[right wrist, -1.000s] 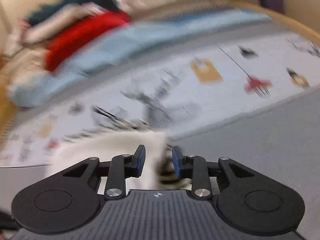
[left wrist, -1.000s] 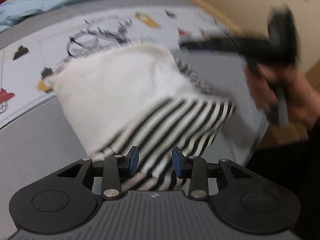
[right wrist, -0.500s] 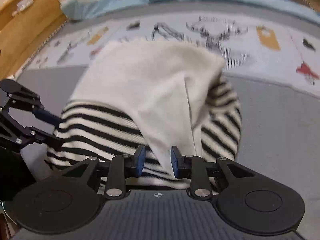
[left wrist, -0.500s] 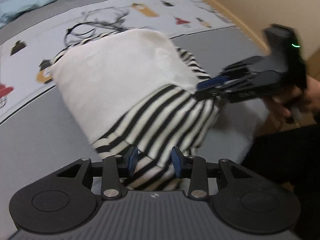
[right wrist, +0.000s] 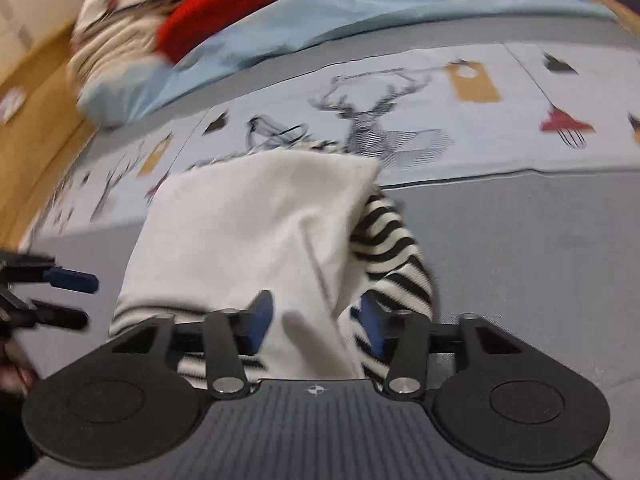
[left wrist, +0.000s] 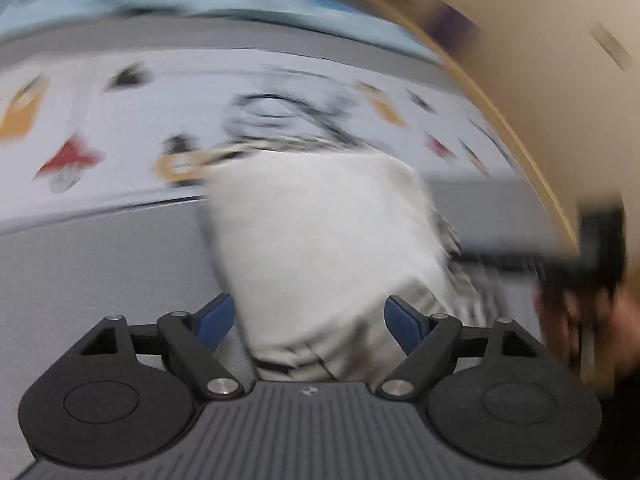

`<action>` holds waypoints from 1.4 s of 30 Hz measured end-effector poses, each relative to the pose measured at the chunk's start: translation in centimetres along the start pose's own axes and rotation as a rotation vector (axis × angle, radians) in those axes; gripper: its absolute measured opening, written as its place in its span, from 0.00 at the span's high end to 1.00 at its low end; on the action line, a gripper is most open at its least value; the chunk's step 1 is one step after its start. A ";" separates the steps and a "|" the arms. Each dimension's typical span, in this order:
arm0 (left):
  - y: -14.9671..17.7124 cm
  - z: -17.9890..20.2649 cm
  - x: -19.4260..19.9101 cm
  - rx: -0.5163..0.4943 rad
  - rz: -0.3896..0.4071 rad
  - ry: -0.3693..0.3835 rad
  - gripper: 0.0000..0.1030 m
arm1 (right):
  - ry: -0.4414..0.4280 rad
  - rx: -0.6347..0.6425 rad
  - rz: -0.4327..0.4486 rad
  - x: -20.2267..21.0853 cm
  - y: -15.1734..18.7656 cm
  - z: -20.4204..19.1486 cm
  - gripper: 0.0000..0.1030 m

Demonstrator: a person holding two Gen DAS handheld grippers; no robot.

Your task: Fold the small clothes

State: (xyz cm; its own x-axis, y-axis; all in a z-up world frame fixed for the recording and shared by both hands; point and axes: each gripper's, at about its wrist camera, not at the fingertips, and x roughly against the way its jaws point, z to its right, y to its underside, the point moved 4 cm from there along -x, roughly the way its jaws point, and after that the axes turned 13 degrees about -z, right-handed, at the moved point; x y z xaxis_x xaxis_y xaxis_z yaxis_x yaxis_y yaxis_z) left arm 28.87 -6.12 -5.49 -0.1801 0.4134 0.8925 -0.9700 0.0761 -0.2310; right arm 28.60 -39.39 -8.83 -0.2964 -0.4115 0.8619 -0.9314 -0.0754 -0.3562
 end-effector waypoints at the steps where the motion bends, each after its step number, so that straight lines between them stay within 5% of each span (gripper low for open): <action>1: -0.3 -1.0 -0.8 0.064 -0.010 0.027 0.17 | 0.009 -0.033 -0.016 -0.6 -0.1 0.5 0.47; 8: -1.4 -5.4 -6.4 0.333 -0.105 0.195 0.14 | 0.043 -0.143 -0.099 -4.2 0.1 2.6 0.34; 14: -3.2 -5.1 -9.3 0.328 -0.103 0.301 0.14 | -0.020 -0.133 -0.108 -5.1 -0.4 1.5 0.29; 16: -3.8 -5.3 -10.1 0.324 -0.089 0.310 0.21 | -0.019 -0.108 -0.111 -5.4 -0.7 0.9 0.38; 19: -4.8 -4.9 -10.0 0.270 -0.053 0.288 0.41 | -0.038 -0.104 -0.111 -5.8 -1.2 0.4 0.61; 21: -5.8 -4.7 -9.5 0.229 -0.022 0.273 0.51 | -0.042 -0.114 -0.105 -6.0 -1.6 0.2 0.66; 26: -8.2 -4.9 -6.0 0.151 0.112 0.186 0.54 | -0.073 -0.142 -0.027 -6.0 -3.5 -0.8 0.80; 30: -9.2 -5.7 -3.4 0.132 0.208 0.137 0.54 | -0.090 -0.124 0.062 -6.2 -5.6 -2.7 0.81; 33: -9.6 -6.7 -2.5 0.166 0.268 0.055 0.41 | -0.101 -0.119 0.112 -6.5 -7.0 -4.2 0.81; 36: -9.2 -8.5 -2.5 0.246 0.243 -0.035 0.41 | -0.053 -0.128 0.126 -6.9 -8.0 -4.8 0.78; 39: -8.6 -8.2 -0.8 0.175 0.279 -0.128 0.41 | -0.025 -0.123 0.112 -6.6 -8.0 -5.2 0.73; 42: -7.7 -7.4 1.5 0.118 0.336 -0.115 0.41 | -0.018 -0.054 0.143 -5.4 -7.6 -6.4 0.67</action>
State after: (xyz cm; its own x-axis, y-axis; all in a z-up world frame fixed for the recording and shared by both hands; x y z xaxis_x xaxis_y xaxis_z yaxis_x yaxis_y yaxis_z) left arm 37.26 0.61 -5.25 -0.5024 0.2927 0.8136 -0.8645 -0.1544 -0.4783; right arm 35.95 -30.78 -8.45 -0.4233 -0.4307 0.7971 -0.8901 0.0336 -0.4545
